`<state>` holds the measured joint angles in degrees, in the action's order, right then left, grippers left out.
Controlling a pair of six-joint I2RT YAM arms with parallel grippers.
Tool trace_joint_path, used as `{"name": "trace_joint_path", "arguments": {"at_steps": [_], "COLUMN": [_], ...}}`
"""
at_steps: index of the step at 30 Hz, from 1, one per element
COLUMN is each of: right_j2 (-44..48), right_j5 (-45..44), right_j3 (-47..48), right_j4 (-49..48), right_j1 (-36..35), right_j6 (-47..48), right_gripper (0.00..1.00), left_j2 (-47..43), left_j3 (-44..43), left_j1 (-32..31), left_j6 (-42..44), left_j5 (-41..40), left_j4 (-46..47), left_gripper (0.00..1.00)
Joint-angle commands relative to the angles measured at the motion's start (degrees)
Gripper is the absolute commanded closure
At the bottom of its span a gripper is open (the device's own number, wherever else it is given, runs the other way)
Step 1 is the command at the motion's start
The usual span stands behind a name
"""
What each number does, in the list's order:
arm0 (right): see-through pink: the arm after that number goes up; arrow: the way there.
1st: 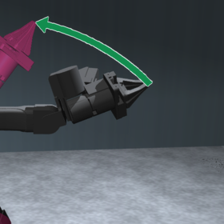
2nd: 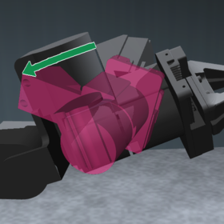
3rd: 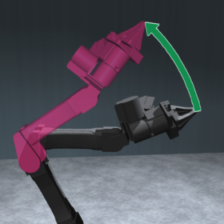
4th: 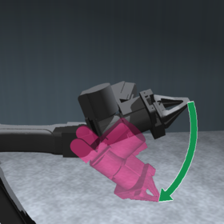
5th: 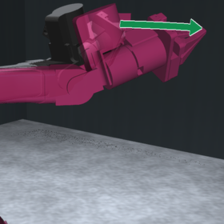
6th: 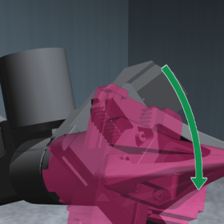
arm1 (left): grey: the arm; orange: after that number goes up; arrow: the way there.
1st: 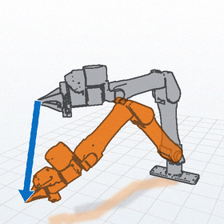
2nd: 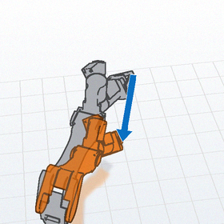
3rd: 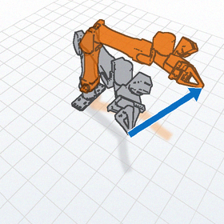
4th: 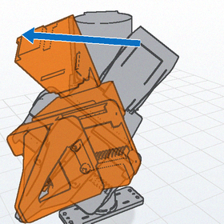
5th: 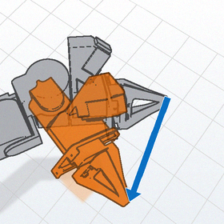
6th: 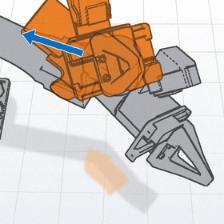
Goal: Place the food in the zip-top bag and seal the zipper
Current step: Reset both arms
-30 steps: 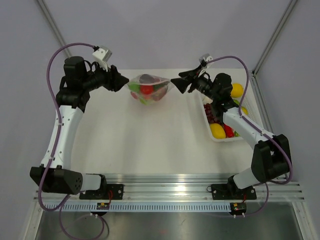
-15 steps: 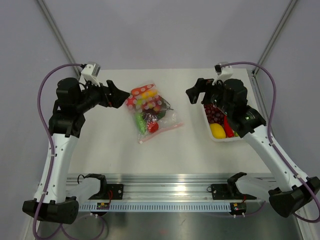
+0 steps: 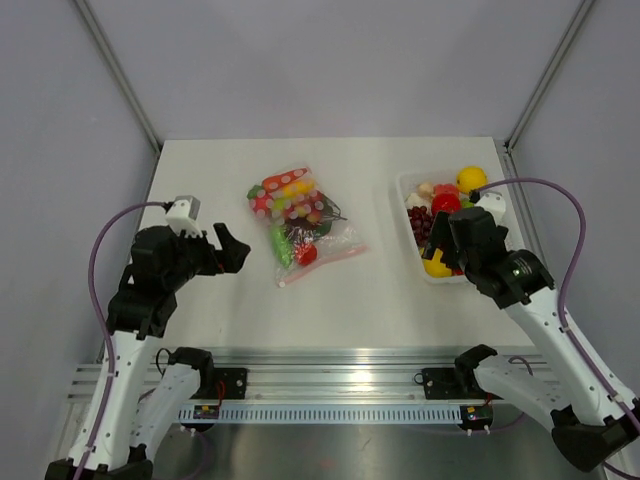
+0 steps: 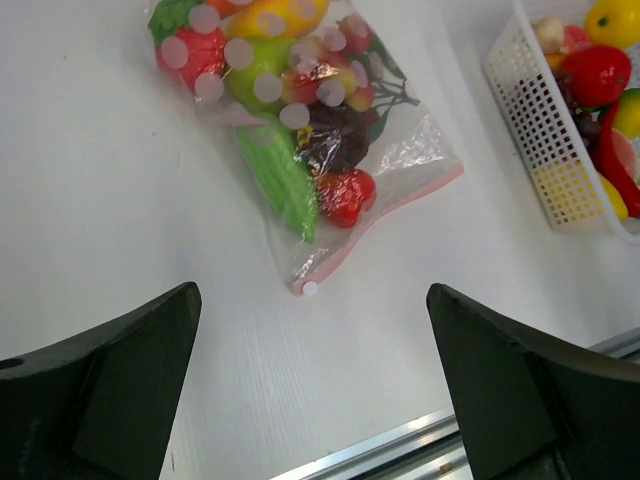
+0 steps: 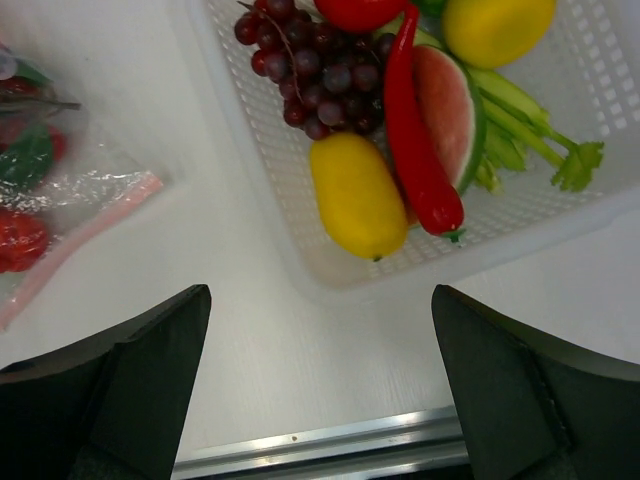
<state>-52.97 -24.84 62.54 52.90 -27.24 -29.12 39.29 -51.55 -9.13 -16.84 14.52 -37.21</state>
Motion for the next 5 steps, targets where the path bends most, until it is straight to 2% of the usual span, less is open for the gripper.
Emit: {"name": "trace_joint_path", "arguments": {"at_steps": [1, 5], "right_j2": [3.7, 6.5], "right_j5": [-5.0, -5.5], "right_j3": [-2.2, -4.1], "right_j4": [4.1, 3.4], "right_j1": [0.0, 0.1], "right_j6": [-4.3, -5.1], "right_gripper": [0.00, 0.00], "left_j2": [-5.2, -7.6], "left_j3": [4.2, 7.1], "left_j1": [-0.3, -0.3], "left_j6": [-2.2, -2.4], "left_j5": [-5.7, -7.8], "left_j4": [1.4, 1.1], "left_gripper": [0.01, 0.01]}}
